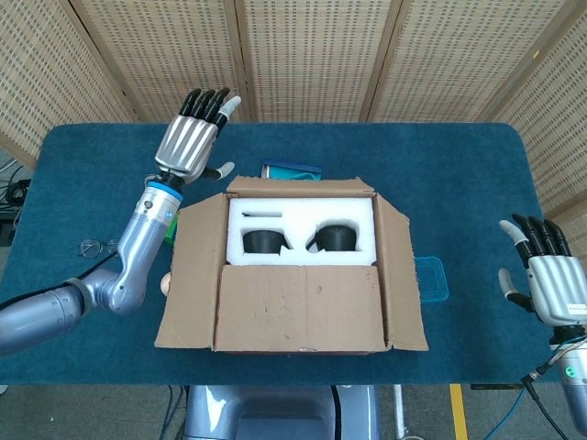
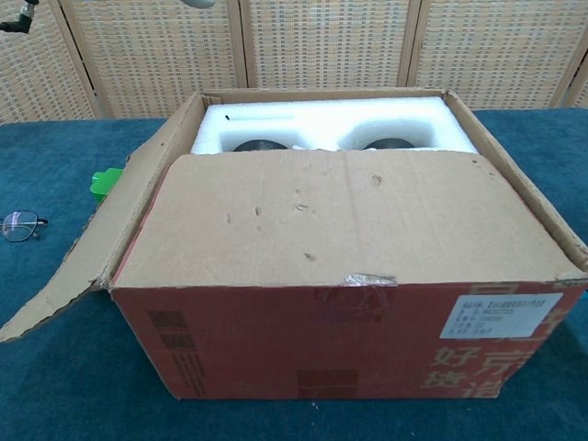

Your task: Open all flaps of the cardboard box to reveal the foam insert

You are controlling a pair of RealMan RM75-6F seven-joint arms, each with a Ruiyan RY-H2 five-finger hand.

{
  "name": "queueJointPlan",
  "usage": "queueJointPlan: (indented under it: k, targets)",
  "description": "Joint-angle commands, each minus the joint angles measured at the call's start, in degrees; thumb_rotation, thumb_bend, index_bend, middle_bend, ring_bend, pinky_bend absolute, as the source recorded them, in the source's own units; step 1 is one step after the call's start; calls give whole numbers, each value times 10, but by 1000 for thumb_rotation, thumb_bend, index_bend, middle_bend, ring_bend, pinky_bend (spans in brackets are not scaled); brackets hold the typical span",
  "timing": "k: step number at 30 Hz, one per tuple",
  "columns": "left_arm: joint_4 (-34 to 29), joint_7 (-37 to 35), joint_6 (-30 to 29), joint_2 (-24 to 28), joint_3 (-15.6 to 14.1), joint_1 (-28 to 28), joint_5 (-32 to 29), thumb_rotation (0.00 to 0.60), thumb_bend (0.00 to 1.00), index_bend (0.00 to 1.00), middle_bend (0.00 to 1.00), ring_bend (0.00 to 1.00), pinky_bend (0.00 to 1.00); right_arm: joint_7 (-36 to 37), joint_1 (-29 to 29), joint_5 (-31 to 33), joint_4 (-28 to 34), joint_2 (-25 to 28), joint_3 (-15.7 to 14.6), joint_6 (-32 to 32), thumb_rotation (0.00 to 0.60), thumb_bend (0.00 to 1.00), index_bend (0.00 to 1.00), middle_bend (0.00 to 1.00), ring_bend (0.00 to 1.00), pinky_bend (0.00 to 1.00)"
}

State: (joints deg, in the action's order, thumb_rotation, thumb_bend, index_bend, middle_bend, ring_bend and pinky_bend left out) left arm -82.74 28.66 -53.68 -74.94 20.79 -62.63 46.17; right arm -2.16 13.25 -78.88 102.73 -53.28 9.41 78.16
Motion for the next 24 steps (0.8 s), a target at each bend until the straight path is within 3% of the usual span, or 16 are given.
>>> queueJointPlan:
  k: [1,3,5,8,13,24]
  targets:
    - [-74,-30,40,58,-8,22,1,528,268,246,0,0,0,-1,0,0,1,0,0,0,600,503,112,73,0,39]
    - [-102,-39,58,80,-16,28,-2,439,272,254,0,0,0,-1,0,0,1,0,0,0,600,504,112,73,0,39]
    - [-128,-53,77,99,-22,34,-5,254,272,256,0,0,0,-2,0,0,1,-1,-1,-1,600,504,112,73,0,39]
    - [-151,-72,100,115,-30,39,-6,160,255,274,0,0,0,-1,0,-1,1,-2,-1,-1,600,502,112,73,0,39]
    - [-185,-113,142,134,-40,48,-7,92,226,322,0,0,0,-2,-1,-2,2,-2,-2,1,600,505,112,73,0,39]
    - [-223,-184,191,147,-53,63,38,79,197,355,0,0,0,3,-5,-2,0,-2,-3,5,600,504,112,73,0,39]
